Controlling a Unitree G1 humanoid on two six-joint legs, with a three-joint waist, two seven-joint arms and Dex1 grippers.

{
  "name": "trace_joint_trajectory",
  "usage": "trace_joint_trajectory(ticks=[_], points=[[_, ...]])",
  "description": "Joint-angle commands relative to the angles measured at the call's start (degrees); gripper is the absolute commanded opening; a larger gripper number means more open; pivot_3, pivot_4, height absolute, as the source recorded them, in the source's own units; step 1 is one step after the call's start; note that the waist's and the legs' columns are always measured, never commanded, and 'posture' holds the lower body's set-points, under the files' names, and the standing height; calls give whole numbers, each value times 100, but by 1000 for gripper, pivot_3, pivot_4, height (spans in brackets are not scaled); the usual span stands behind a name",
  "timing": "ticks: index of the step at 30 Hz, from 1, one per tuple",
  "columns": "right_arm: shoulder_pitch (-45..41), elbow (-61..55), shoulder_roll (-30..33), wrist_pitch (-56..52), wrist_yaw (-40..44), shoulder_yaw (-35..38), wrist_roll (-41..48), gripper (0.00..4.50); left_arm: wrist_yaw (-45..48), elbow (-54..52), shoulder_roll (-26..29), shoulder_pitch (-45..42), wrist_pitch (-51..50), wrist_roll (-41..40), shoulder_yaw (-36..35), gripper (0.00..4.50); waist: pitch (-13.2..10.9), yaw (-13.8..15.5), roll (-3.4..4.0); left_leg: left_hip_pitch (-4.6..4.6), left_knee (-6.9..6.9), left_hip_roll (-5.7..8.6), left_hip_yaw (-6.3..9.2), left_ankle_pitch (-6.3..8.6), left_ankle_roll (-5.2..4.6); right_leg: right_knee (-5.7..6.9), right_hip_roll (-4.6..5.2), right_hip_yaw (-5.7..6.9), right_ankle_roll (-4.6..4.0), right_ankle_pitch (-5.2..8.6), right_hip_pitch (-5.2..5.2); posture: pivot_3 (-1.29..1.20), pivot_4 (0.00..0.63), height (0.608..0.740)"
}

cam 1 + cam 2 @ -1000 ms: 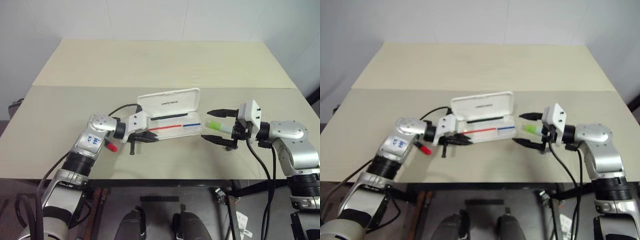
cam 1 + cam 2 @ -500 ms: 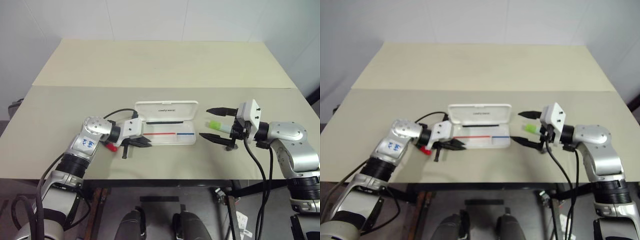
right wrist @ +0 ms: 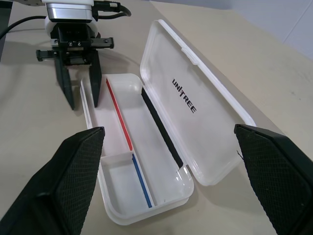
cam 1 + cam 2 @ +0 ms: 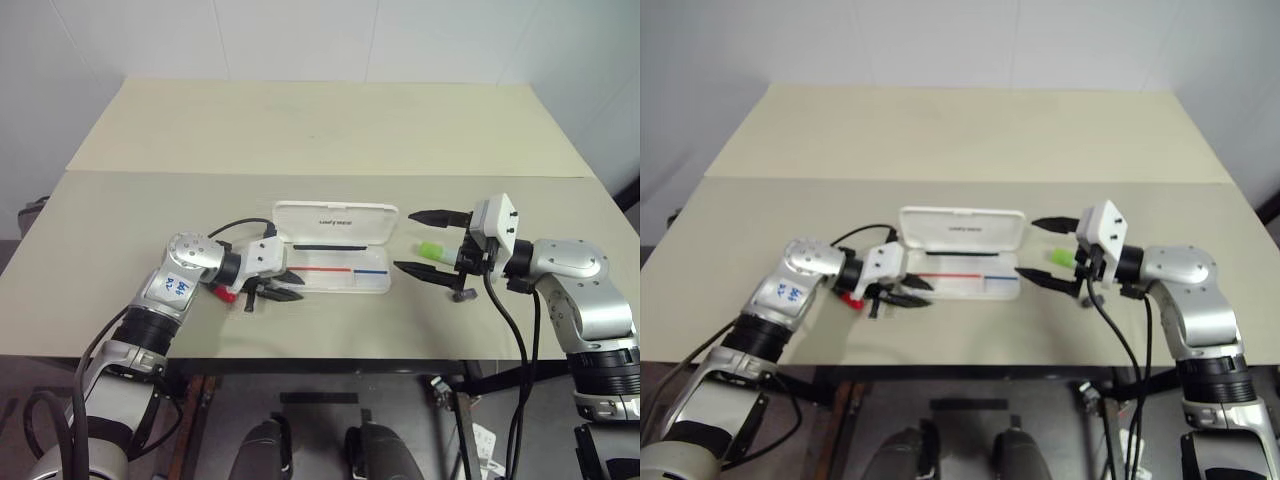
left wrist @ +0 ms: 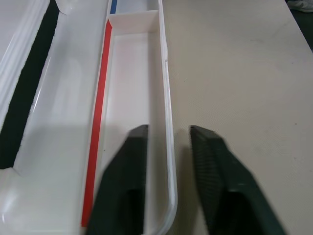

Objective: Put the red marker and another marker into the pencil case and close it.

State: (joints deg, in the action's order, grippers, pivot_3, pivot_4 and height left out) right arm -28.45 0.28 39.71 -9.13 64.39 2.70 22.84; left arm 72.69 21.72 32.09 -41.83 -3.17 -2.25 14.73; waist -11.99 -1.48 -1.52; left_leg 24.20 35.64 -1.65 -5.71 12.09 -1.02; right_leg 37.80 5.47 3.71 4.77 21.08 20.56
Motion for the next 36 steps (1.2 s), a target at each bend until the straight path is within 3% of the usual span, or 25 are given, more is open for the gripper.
trace_joint_trajectory(ticks=[1, 2, 14, 19, 31, 36], points=[[-130, -64, -48, 34, 14, 42, 73, 4500, 29, -289, -33, -23, -85, -224, -144, 2743, 0, 1, 0, 0, 0, 0, 0, 0, 0, 0, 0, 0, 0, 0, 0, 0, 150, 740], [-138, -56, -56, 36, 19, 37, 70, 4500, 65, -333, -26, -18, -125, -269, -159, 3066, 0, 1, 0, 0, 0, 0, 0, 0, 0, 0, 0, 0, 0, 0, 0, 0, 150, 740], [-221, 88, -167, 95, 91, -2, 20, 4500, 306, -1454, 323, 400, -904, -977, -558, 3066, 0, -4, 0, 0, 0, 0, 2, 0, 0, 1, 0, 0, 0, 0, 0, 0, 150, 740], [-246, 156, -144, 101, 157, 12, 18, 4500, 331, -2134, 679, 829, -1248, -1433, -937, 4460, 0, -13, 0, 0, -3, -1, 3, 0, 0, -1, 0, -1, 0, 0, -1, 0, 150, 740], [-298, 216, -147, 38, 345, 17, 87, 4500, -380, -3264, 1140, 1829, -1362, -1970, -2119, 4460, -1, -10, 1, 0, -6, -1, 7, 1, -1, -5, 4, -1, 0, 0, -3, 0, 150, 740], [-419, 243, -248, -23, 405, -41, 149, 4500, -257, -3117, 1679, 2179, -1107, -2008, -2619, 4460, -1, -24, 2, -1, -12, -1, 7, 1, 0, -8, 3, 0, -1, 0, -2, 0, 150, 740]])
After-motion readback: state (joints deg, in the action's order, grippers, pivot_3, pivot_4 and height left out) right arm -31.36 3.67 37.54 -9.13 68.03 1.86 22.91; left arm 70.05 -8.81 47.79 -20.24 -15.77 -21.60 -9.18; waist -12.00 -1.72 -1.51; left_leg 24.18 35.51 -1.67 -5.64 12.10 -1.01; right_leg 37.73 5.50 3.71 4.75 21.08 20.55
